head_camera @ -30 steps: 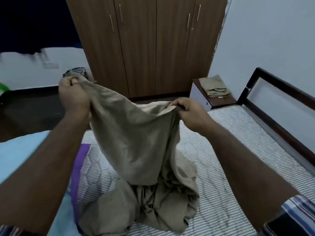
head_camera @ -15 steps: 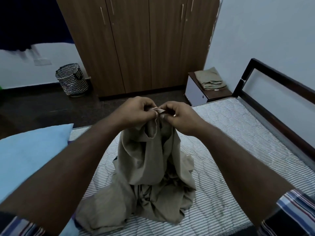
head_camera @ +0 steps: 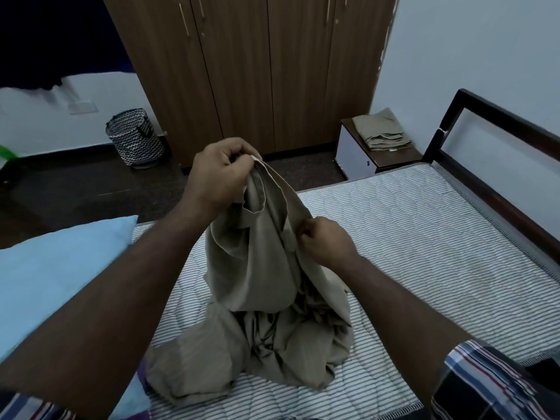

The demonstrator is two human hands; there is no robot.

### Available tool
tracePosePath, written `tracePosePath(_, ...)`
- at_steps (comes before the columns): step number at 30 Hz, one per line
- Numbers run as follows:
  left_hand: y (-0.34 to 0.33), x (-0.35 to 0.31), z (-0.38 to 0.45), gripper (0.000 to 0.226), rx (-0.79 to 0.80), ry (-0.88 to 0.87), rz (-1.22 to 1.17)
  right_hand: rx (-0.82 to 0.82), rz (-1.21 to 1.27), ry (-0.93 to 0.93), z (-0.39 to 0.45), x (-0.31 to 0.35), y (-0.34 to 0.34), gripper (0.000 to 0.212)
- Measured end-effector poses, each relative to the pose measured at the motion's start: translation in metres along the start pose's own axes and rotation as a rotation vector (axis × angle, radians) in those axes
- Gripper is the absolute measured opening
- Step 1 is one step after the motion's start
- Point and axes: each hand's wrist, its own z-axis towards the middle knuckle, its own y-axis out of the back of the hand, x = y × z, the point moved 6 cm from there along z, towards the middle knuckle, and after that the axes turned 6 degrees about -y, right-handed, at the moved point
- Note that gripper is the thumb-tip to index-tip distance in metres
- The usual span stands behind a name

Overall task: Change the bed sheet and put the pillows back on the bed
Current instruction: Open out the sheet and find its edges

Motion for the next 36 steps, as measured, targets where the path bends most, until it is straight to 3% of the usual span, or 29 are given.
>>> tracePosePath(4,0.008,0.006,0.004,0.024,-0.038,0.011,-0.041,-0.232,0.135,-0.081,0.008,-0.013,0.016,0.018)
tracePosePath(7,0.016,0.012,0.006,0.024,-0.093,0.031,-0.06,-0.499,-0.029,0.002,0.011,-0.031,0.03,0.013)
tracePosePath(9,0.022,0.016,0.007,0.025,-0.152,0.05,-0.073,-0.581,-0.129,0.043,0.013,-0.045,0.032,0.003)
tracePosePath(11,0.024,0.018,0.008,0.025,-0.195,0.071,-0.083,-0.51,-0.184,0.106,0.015,-0.054,0.024,0.006)
tracePosePath(14,0.02,0.018,0.011,0.026,-0.211,0.106,-0.099,-0.099,-0.321,0.114,0.02,-0.067,-0.011,0.026)
tracePosePath(15,0.018,0.018,0.012,0.027,-0.211,0.114,-0.102,0.035,-0.281,0.101,0.018,-0.07,-0.021,0.03)
tracePosePath(17,0.016,0.018,0.015,0.027,-0.212,0.126,-0.1,0.12,-0.141,0.126,0.009,-0.063,-0.026,0.035)
tracePosePath(20,0.016,0.019,0.017,0.026,-0.216,0.143,-0.099,-0.013,-0.084,0.171,0.017,-0.054,-0.007,0.032)
tracePosePath(25,0.016,0.024,0.018,0.024,-0.235,0.184,-0.103,-0.604,-0.152,-0.077,0.038,-0.069,0.1,0.022)
tracePosePath(27,0.013,0.024,0.018,0.024,-0.237,0.199,-0.097,-0.688,-0.134,-0.064,0.021,-0.068,0.098,0.016)
tracePosePath(28,0.012,0.024,0.018,0.024,-0.239,0.206,-0.099,-0.63,-0.116,-0.082,0.009,-0.067,0.082,0.008)
tracePosePath(30,0.009,0.026,0.018,0.024,-0.236,0.225,-0.11,-0.366,-0.05,-0.113,-0.014,-0.067,0.024,0.012)
tracePosePath(33,0.003,0.026,0.014,0.024,-0.215,0.243,-0.117,-0.04,-0.126,0.062,-0.044,-0.048,-0.052,0.021)
tracePosePath(36,-0.005,0.019,0.013,0.024,-0.195,0.228,-0.128,-0.025,0.091,0.159,-0.045,-0.014,-0.06,0.033)
